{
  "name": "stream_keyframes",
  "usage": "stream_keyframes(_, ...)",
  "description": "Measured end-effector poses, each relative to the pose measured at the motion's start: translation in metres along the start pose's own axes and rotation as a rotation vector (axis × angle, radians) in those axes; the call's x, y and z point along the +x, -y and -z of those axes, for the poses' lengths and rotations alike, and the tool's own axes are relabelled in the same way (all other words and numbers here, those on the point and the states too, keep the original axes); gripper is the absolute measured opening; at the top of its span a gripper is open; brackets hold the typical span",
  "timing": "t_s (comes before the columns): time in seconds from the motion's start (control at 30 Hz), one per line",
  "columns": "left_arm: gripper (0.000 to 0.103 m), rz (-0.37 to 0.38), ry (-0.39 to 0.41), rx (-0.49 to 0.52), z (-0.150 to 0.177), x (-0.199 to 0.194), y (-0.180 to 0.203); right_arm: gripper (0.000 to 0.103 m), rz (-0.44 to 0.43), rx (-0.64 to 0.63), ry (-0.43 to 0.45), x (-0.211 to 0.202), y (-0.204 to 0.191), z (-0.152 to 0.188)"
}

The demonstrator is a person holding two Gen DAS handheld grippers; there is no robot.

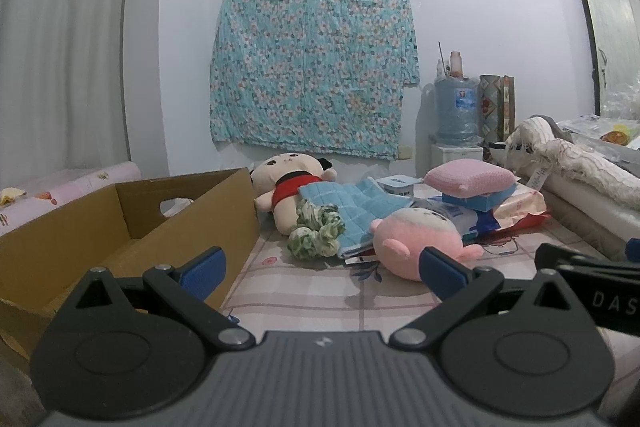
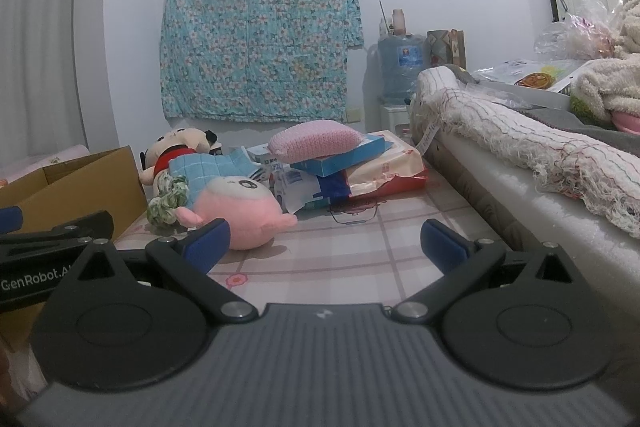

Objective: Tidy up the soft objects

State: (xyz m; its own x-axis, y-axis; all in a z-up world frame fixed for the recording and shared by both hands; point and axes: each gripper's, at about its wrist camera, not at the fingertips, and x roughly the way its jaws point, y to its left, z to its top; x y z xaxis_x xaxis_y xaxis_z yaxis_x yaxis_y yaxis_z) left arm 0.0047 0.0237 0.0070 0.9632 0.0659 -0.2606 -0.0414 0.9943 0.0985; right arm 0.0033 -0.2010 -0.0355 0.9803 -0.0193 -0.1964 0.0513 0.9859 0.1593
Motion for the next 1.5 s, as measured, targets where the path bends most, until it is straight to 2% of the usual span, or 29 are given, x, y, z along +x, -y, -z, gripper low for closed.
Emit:
stream_keyframes(0.53,0.103,0.009,-0.012,-0.010,0.001,0.002,0.001,0.102,-0.003,-0.021,0.008,0.001,-0.006,0.001)
stream_keyframes(0.97,0.103,0.007,-0.054,0.022,-0.002,0.017,0.000,0.102,-0.009,-0.033,-0.031,0.008,-0.012,0.002)
stream_keyframes(1.07,0.103,0.019,-0.065,0.023,-0.006,0.022,0.002,0.102,-0.023,-0.015,-0.018,0.008,-0.010,0.001)
stream_keyframes(1.2,0.103,0.049,-0.081,0.023,-0.015,0.038,0.004,0.102,-0.052,0.065,0.013,0.003,0.003,-0.004)
stream_keyframes(1.3,0.103,0.088,-0.088,0.024,-0.021,0.051,0.008,0.102,-0.086,0.143,0.003,0.007,0.016,-0.006)
stream_keyframes(1.5,0.103,0.262,-0.181,0.020,-0.030,0.102,0.025,0.102,-0.100,0.199,-0.026,0.029,0.035,-0.031)
